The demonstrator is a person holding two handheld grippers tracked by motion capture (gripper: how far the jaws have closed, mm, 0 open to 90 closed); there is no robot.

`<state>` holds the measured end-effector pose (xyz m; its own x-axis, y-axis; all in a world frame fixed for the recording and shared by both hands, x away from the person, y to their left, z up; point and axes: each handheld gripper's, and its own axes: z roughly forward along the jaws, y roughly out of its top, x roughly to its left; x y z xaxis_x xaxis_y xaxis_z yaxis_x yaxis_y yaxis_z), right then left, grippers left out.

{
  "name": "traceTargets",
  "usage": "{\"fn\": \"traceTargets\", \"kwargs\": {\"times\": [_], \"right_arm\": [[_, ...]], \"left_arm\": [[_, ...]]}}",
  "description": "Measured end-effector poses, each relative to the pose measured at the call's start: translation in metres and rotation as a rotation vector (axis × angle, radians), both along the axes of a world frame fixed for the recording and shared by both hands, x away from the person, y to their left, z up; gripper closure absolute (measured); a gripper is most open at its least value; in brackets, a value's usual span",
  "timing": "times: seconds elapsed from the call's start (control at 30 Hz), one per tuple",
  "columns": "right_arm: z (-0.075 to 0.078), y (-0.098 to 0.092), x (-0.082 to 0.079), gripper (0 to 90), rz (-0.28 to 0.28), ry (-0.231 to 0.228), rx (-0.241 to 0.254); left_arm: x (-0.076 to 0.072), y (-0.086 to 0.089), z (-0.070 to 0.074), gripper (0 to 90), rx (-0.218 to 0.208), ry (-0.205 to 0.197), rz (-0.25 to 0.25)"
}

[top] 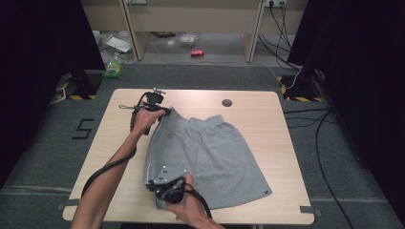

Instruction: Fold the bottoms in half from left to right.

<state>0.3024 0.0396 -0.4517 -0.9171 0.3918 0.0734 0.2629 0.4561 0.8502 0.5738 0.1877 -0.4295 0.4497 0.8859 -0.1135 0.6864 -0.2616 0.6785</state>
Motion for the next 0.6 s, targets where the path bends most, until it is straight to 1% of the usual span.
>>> {"fn": "traceTargets", "kwargs": {"times": [0.03,0.07,0.1,0.13,0.17,0.2,0.23,0.27,0.3,0.33,0.37,0.4,0.43,0.47,0.5,0.53,0.6], "right_arm": [[0.0,0.0,0.0,84.5,0.0,0.0,0.0],[0.003,-0.008,-0.001,84.5,-0.014,0.002,0.014],[0.009,-0.025,-0.002,84.5,-0.042,-0.005,0.035],[0.009,-0.025,-0.002,84.5,-0.042,-0.005,0.035],[0.013,-0.041,-0.002,84.5,-0.069,-0.004,0.055],[0.014,-0.049,-0.003,84.5,-0.082,-0.003,0.067],[0.016,-0.056,-0.003,84.5,-0.099,0.007,0.078],[0.016,-0.056,-0.003,84.5,-0.099,0.007,0.078],[0.019,-0.071,-0.004,84.6,-0.122,0.006,0.098],[0.02,-0.078,-0.004,84.6,-0.133,0.002,0.105],[0.02,-0.078,-0.004,84.6,-0.133,0.002,0.105],[0.023,-0.095,-0.006,84.6,-0.164,0.0,0.122],[0.023,-0.095,-0.006,84.6,-0.164,0.0,0.122],[0.024,-0.1,-0.006,84.6,-0.171,0.004,0.127],[0.027,-0.115,-0.009,84.6,-0.195,0.005,0.146],[0.028,-0.122,-0.01,84.5,-0.207,0.0,0.15],[0.03,-0.136,-0.013,84.6,-0.233,-0.005,0.165]], "left_arm": [[0.0,0.0,0.0,80.4,0.0,0.0,0.0],[0.0,-0.003,0.003,80.4,-0.008,0.002,-0.002],[0.0,-0.012,0.009,80.4,-0.013,-0.002,-0.007],[0.0,-0.012,0.009,80.5,-0.013,-0.002,-0.007],[0.0,-0.02,0.015,80.5,-0.017,-0.016,-0.017],[0.0,-0.02,0.015,80.5,-0.017,-0.016,-0.017],[0.0,-0.029,0.018,80.5,-0.023,-0.021,-0.025],[0.0,-0.029,0.018,80.5,-0.023,-0.021,-0.025],[-0.001,-0.039,0.022,80.5,-0.033,-0.024,-0.04],[-0.001,-0.039,0.022,80.5,-0.033,-0.024,-0.04],[-0.002,-0.044,0.024,80.5,-0.043,-0.024,-0.047],[-0.002,-0.05,0.026,80.6,-0.049,-0.023,-0.055],[-0.002,-0.053,0.027,80.6,-0.054,-0.021,-0.057],[-0.002,-0.058,0.029,80.6,-0.066,-0.02,-0.06],[-0.002,-0.062,0.031,80.5,-0.071,-0.019,-0.062],[-0.001,-0.072,0.034,80.5,-0.068,-0.022,-0.067],[-0.001,-0.081,0.038,80.6,-0.076,-0.023,-0.073]]}}
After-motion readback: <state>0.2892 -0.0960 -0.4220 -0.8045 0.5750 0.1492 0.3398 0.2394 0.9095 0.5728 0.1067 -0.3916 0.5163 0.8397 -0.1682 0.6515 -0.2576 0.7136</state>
